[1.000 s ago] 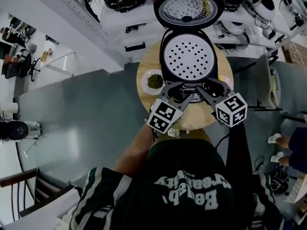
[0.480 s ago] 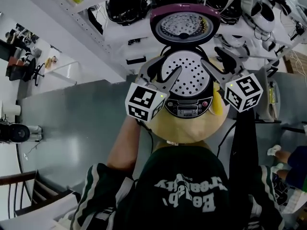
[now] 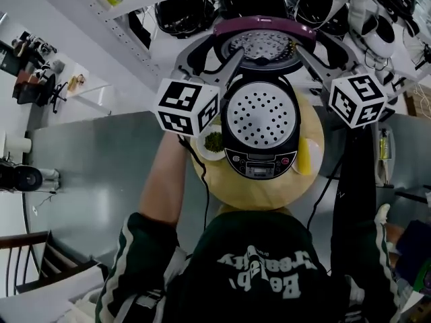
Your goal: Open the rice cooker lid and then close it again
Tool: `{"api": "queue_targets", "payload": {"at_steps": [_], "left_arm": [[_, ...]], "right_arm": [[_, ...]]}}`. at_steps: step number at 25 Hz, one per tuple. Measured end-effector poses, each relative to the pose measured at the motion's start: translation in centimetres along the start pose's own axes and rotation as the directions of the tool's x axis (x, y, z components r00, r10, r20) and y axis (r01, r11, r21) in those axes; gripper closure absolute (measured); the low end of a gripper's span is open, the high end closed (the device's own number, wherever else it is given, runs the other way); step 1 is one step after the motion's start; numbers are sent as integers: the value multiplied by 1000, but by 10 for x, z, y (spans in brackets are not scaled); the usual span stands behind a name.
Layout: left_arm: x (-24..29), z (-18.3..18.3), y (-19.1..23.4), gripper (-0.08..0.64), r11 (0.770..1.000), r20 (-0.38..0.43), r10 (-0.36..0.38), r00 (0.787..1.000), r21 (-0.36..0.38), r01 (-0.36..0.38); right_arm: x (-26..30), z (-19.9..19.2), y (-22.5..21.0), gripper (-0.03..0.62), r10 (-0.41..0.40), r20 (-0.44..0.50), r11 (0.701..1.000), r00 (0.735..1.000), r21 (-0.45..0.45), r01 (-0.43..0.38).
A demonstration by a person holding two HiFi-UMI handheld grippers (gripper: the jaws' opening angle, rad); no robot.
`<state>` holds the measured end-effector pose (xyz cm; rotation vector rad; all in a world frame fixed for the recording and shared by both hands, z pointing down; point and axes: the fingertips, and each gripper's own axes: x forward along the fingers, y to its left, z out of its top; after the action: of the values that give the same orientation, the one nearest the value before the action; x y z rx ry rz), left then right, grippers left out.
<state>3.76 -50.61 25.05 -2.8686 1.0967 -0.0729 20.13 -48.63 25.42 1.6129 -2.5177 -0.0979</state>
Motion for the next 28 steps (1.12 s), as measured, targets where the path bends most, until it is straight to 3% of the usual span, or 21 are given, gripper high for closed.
{"api": "queue_targets", "payload": {"at_steps": [4,10,15,28], "left_arm": [[23,7,17,285,1000,-17,2,1000,-7,-2],[56,8,41,273,996,-60,-17,998,-91,12],[76,-5,43,279,980,-96,-72,993,-193,52],[58,-8,30,279,979,-84,-80,993,-192,62]], "right_arm": [[16,1,-19,308,28,-26,999,999,36,-27],[38,2,-33,308,88,-41,988,995,130,-82],[50,-5,-32,318,147,-45,954,988,270,-130],[35,-8,-18,313,131,-63,958,989,266,-109]]}}
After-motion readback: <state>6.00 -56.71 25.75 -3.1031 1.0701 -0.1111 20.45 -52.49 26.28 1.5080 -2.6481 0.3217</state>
